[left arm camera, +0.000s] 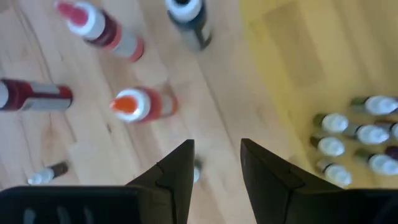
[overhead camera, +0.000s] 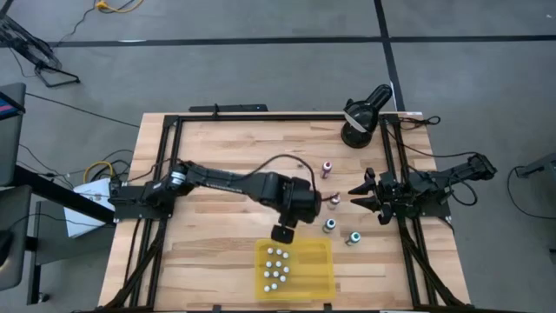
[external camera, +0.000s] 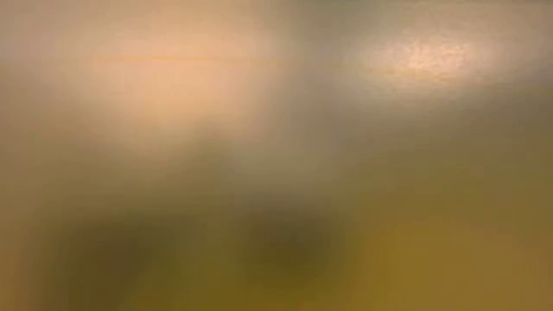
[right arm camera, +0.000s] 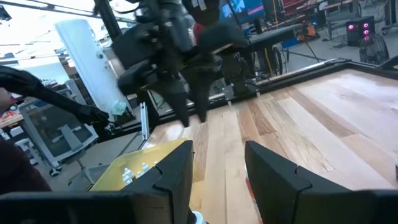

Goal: Pick & Place food coloring
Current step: Put the small black food coloring bottle in the yellow bin

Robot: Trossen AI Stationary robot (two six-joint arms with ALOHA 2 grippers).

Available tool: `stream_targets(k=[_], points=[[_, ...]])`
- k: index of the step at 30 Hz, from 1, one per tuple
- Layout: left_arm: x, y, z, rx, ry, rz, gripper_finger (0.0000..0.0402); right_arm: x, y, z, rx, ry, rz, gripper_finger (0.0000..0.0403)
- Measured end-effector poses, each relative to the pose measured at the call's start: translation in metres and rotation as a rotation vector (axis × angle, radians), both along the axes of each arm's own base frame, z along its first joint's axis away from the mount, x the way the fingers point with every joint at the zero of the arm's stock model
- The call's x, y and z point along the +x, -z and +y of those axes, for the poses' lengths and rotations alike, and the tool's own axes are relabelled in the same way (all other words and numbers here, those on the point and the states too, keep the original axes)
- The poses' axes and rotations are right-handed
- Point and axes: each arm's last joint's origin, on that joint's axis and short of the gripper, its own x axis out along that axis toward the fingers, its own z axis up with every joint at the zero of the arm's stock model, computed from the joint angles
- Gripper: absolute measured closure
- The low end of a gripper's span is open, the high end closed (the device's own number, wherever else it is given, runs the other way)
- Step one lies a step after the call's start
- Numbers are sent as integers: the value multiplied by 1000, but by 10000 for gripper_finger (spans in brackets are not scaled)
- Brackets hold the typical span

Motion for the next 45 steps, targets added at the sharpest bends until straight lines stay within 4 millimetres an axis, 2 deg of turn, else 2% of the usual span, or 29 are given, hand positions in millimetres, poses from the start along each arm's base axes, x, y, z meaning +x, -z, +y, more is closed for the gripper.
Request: stream_targets(k=[6, 13, 19, 30, 45], points=[[-17, 19, 26, 29, 11, 21, 279, 0, 0, 0, 0, 0, 0, 265], [-30, 65, 37, 89, 92, 28, 279, 0, 0, 0, 0, 0, 0, 265], [-31, 74, 40, 93, 89, 24, 279, 0, 0, 0, 0, 0, 0, 264], [-31, 74, 47, 84, 75, 29, 279, 0, 0, 0, 0, 0, 0, 265], [-19, 120, 45, 124, 76, 118, 279, 0, 0, 0, 1, 0, -3, 264]])
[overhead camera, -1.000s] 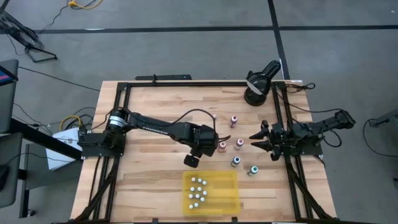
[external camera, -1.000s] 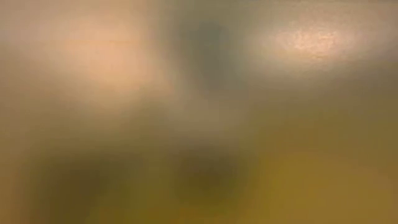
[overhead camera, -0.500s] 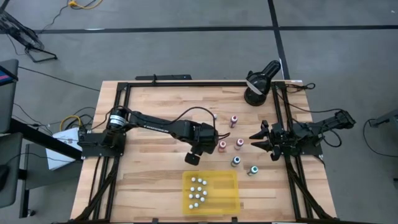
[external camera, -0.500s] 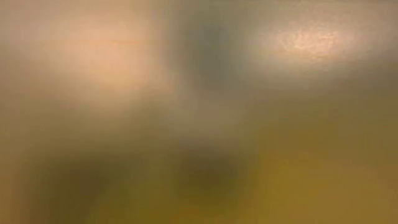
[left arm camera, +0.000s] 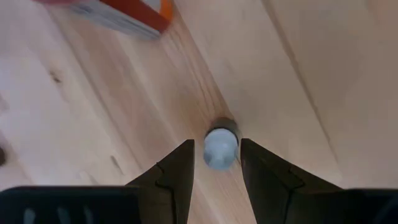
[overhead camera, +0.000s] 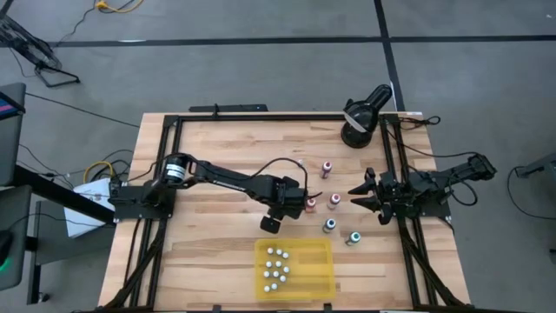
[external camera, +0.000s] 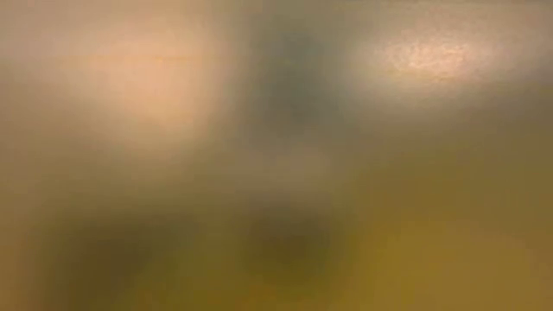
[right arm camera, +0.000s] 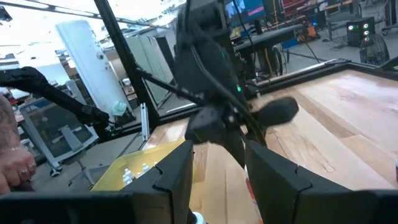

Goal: Pick & Place food coloring
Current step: Put the small black food coloring bottle in the yellow bin

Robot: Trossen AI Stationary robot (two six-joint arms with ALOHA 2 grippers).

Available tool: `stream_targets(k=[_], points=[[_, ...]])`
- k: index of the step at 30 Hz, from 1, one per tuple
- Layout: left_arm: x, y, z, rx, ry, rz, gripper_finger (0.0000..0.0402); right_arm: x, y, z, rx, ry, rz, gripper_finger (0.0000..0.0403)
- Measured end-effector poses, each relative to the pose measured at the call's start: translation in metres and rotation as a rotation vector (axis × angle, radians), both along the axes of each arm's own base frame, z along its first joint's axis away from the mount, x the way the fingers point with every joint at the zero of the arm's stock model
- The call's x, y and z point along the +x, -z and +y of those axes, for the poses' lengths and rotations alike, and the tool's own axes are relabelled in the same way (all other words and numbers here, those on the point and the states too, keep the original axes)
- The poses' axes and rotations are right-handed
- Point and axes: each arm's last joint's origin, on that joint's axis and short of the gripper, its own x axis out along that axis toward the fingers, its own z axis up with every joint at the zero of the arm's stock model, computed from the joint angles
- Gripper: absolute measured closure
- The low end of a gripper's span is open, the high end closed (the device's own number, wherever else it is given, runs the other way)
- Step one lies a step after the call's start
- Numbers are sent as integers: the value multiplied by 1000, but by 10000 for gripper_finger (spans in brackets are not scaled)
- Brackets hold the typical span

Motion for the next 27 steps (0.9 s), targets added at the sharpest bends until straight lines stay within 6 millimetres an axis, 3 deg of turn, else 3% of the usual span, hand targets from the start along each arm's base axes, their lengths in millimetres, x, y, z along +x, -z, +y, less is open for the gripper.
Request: stream_targets(k=[6, 27], points=[[5, 17, 0, 21, 1, 11, 279, 1, 1, 0, -3, 0, 8, 265], [7, 13, 2, 58, -78, -13, 279, 1, 1, 0, -3, 0, 9, 266]])
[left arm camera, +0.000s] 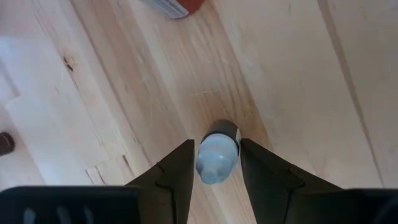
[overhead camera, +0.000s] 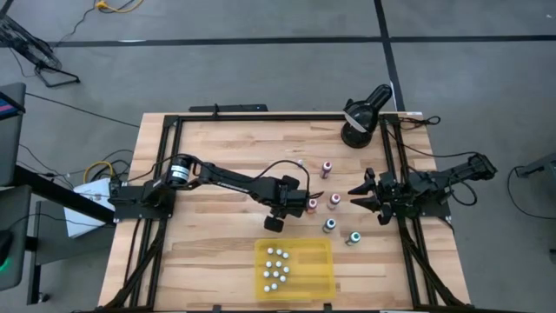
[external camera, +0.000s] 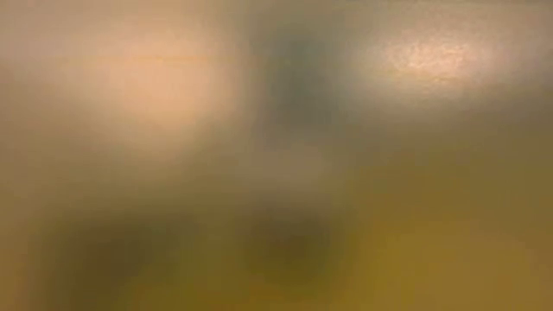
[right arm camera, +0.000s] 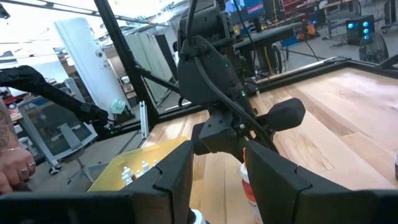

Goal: Pick & Place food coloring
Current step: Put the small black food coloring bottle in the yellow bin

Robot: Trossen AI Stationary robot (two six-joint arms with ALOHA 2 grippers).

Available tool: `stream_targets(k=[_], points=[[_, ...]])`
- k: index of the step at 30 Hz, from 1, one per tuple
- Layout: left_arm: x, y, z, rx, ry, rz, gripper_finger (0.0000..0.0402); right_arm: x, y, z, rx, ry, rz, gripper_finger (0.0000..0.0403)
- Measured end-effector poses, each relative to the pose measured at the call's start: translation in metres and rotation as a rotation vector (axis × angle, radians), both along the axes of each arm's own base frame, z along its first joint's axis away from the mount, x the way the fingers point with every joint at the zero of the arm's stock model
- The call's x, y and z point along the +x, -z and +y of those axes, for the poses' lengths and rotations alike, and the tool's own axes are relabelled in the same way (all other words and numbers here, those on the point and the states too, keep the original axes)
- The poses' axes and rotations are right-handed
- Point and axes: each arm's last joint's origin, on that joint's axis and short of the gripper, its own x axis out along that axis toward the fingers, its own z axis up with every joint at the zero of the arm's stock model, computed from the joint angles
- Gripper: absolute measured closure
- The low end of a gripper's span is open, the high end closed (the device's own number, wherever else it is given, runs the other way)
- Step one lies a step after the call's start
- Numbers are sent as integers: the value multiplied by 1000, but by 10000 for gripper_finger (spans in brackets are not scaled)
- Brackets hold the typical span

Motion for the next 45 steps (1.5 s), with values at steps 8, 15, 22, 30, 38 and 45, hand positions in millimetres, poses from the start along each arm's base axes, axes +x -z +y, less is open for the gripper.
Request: stream_targets(k=[8, 15, 22, 30, 38, 45], points=[[-2, -18, 0, -6, -1, -47, 279, 0, 0, 0, 0, 0, 0, 265], [-4, -25, 3, -63, 2, -52, 279, 0, 0, 0, 0, 0, 0, 264], [-2, -25, 2, -61, 18, -68, 279, 0, 0, 0, 0, 0, 0, 266], [3, -17, 5, -56, 30, -84, 279, 0, 0, 0, 0, 0, 0, 265], [1, -14, 11, -58, 18, -57, 279, 0, 0, 0, 0, 0, 0, 264], [-1, -11, 11, -64, 20, -54, 284, 0, 0, 0, 0, 0, -1, 266]])
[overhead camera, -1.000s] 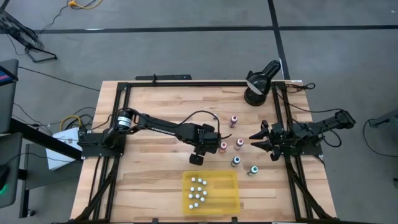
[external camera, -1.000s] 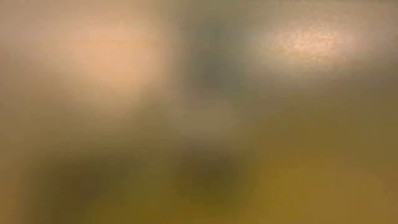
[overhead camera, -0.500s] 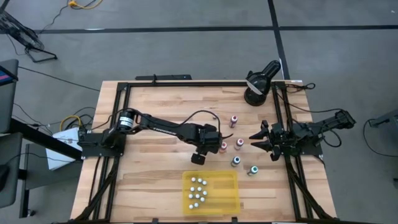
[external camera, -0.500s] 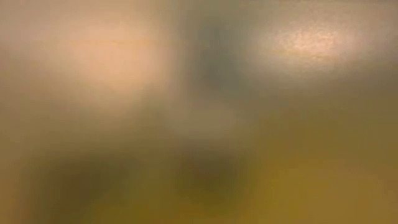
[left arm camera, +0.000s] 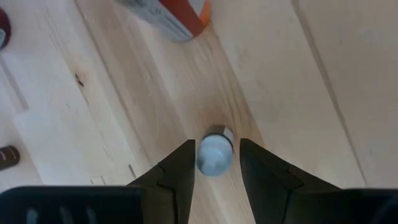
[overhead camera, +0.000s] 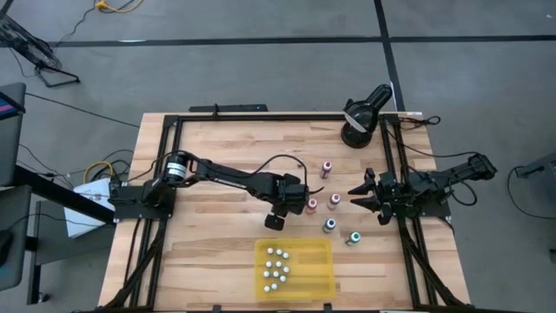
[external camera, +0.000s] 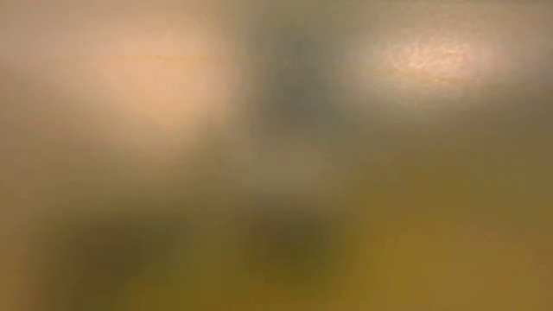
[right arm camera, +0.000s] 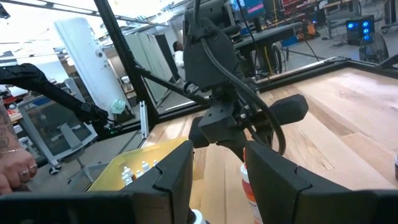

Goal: Pick & Place food coloring
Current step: Put the small black food coloring bottle in the yellow bin

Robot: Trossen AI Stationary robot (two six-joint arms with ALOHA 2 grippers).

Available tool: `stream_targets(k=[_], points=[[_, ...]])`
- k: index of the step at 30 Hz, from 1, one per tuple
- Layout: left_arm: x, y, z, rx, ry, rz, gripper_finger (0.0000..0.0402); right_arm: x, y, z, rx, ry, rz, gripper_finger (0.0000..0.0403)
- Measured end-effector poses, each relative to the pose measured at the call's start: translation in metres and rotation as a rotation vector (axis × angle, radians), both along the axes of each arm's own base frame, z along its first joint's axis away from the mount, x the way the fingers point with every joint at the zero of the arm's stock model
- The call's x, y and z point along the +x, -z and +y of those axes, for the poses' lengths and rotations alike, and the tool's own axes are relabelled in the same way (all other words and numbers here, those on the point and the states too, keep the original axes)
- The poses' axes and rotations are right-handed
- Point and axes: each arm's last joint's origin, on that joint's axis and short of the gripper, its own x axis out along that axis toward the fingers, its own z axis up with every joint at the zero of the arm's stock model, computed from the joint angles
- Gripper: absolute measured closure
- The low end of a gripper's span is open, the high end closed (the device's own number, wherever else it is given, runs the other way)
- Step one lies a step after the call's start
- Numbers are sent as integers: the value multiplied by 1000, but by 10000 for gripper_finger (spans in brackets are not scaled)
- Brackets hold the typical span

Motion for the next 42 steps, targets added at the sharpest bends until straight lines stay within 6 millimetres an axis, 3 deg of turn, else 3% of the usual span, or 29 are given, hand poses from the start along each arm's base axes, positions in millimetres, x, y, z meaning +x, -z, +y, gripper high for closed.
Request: stream_targets(k=[10, 19, 29, 36, 42], points=[[2, -1, 1, 0, -2, -23, 343, 0, 0, 0, 0, 0, 0, 266], [2, -5, -1, 17, -15, -17, 340, 0, 0, 0, 0, 0, 0, 265], [-2, -59, -3, -100, -127, -97, 340, 0, 0, 0, 0, 0, 0, 264], [-20, -108, -8, -109, -114, -204, 341, 0, 0, 0, 0, 0, 0, 266], [-37, -127, -13, -92, -64, -186, 340, 0, 0, 0, 0, 0, 0, 264]])
